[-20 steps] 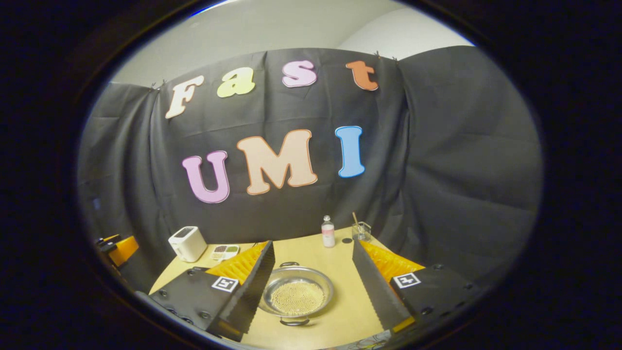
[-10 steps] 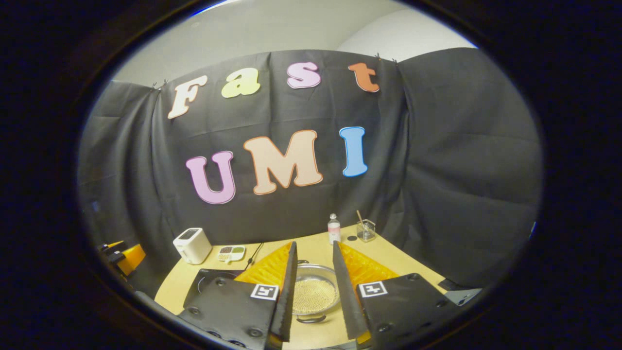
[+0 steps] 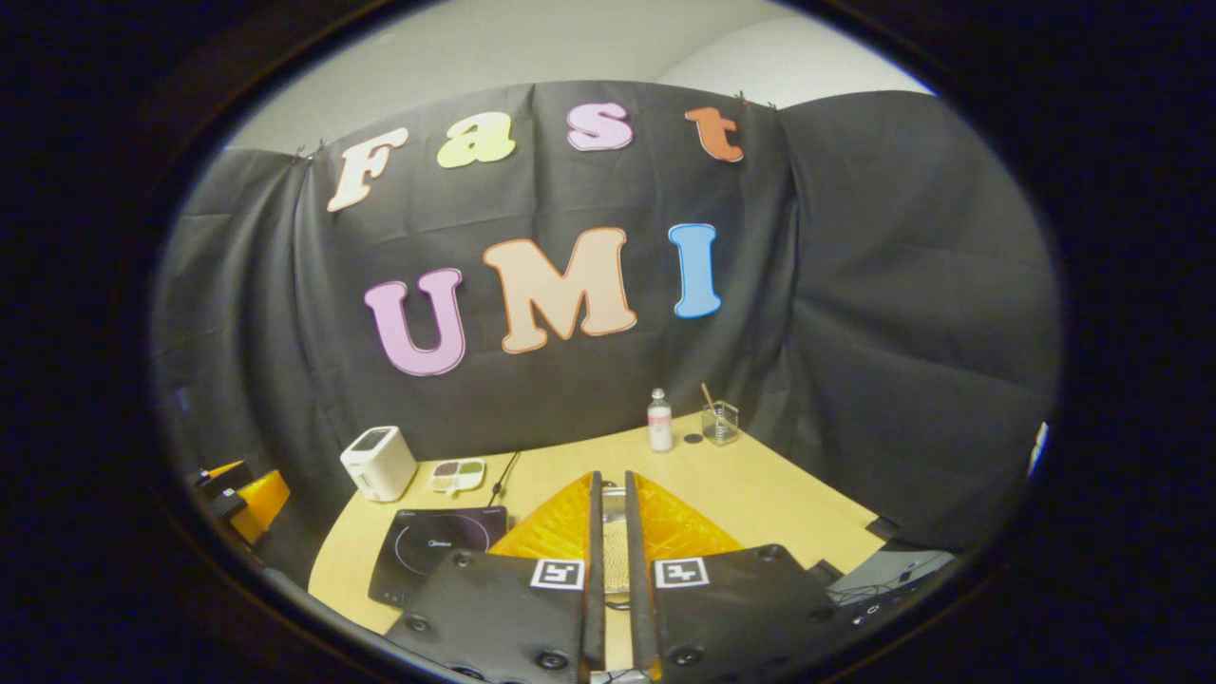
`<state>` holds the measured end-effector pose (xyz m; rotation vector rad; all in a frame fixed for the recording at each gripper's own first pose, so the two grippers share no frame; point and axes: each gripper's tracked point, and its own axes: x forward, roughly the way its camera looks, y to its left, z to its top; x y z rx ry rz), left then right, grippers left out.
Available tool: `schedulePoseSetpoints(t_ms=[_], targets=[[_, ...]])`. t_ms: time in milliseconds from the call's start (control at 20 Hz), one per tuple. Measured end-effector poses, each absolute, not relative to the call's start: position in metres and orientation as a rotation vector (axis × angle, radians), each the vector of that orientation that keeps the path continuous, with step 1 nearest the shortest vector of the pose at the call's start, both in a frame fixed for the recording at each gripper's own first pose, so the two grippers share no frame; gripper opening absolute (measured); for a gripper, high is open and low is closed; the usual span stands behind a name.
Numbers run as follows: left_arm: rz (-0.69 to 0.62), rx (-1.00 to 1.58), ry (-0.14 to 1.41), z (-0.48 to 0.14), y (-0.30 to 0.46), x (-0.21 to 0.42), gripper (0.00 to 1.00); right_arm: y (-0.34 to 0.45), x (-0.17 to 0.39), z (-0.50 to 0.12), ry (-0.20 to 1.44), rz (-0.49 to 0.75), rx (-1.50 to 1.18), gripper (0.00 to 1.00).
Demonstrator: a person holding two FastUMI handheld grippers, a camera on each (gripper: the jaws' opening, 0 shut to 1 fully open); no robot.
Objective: First push the handle of the pot to place it horizontally, then grasp the pot with both hands and set it on the induction cooktop.
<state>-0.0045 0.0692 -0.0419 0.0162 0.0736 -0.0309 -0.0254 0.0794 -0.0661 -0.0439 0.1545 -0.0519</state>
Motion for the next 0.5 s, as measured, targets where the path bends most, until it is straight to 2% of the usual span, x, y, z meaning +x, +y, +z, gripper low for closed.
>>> schedulePoseSetpoints(t_ms=[50, 400, 450, 500], targets=[[-0.033, 0.012, 0.075, -0.043, 0.07, -0.005, 0.92, 0.079, -0.026, -0.074, 0.171, -0.051, -0.046, 0.11], [0.003, -0.018, 0.126, -0.061, 0.075, -0.004, 0.92, 0.077, -0.028, -0.143, 0.347, 0.011, -0.05, 0.1], [0.018, -0.022, 0.131, -0.062, 0.076, -0.003, 0.96, 0.076, -0.027, -0.153, 0.378, 0.023, -0.055, 0.1], [0.039, -0.033, 0.135, -0.063, 0.078, -0.001, 0.93, 0.077, -0.026, -0.163, 0.411, 0.046, -0.059, 0.1]])
